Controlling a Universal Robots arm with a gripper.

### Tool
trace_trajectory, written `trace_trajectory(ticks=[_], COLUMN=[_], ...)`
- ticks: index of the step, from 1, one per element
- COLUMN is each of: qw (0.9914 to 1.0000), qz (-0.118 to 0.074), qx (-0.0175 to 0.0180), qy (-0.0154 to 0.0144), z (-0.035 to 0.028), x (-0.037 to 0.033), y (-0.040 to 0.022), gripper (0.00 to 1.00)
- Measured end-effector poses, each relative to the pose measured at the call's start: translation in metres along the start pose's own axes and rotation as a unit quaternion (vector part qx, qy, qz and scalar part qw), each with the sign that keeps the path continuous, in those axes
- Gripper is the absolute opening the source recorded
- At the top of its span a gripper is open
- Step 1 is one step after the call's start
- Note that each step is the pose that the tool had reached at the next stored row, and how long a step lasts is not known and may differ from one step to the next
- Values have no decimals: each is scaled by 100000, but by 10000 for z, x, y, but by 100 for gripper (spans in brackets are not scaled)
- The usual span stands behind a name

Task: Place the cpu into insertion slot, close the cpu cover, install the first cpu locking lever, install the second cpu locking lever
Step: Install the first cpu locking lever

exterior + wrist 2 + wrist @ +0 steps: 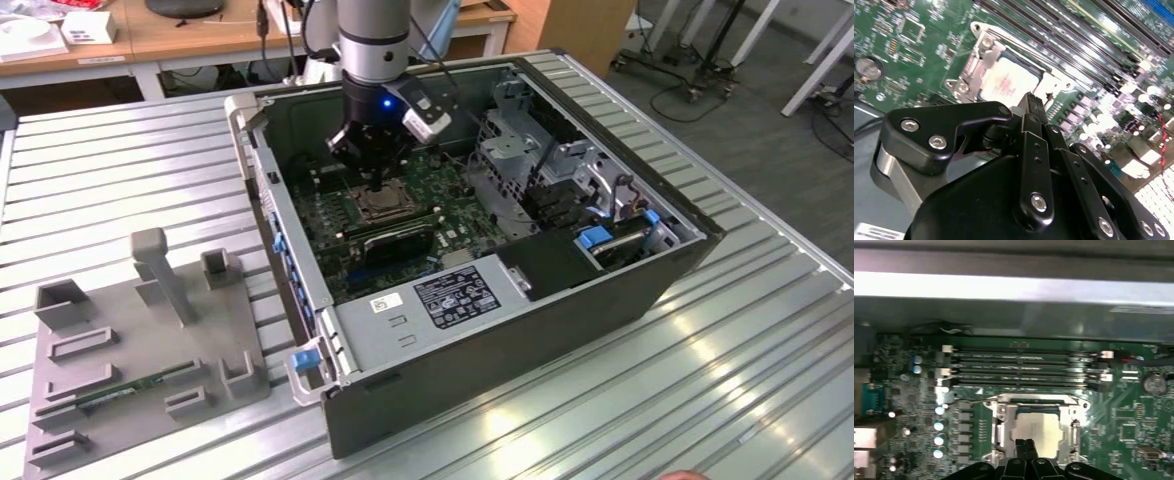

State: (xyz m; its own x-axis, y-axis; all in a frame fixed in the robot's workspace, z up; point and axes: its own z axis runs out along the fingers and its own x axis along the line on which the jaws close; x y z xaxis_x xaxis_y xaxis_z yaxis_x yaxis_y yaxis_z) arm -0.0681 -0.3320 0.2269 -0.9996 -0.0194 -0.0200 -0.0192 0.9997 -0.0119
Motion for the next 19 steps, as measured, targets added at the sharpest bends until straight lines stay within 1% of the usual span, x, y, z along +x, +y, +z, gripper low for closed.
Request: trace_trajectory(ticks=[7, 10, 13, 15, 19], qw=[100000, 100000, 99999, 99999, 99999], qz=[0, 8, 2, 7, 2], qx=[-2, 7, 9, 4, 16], qy=[-6, -179, -352, -403, -399], z=[-3, -5, -6, -6, -7], x=[184, 268, 330, 358, 361], y=[4, 5, 6, 7, 7], gripper=[11, 11, 11, 11, 11])
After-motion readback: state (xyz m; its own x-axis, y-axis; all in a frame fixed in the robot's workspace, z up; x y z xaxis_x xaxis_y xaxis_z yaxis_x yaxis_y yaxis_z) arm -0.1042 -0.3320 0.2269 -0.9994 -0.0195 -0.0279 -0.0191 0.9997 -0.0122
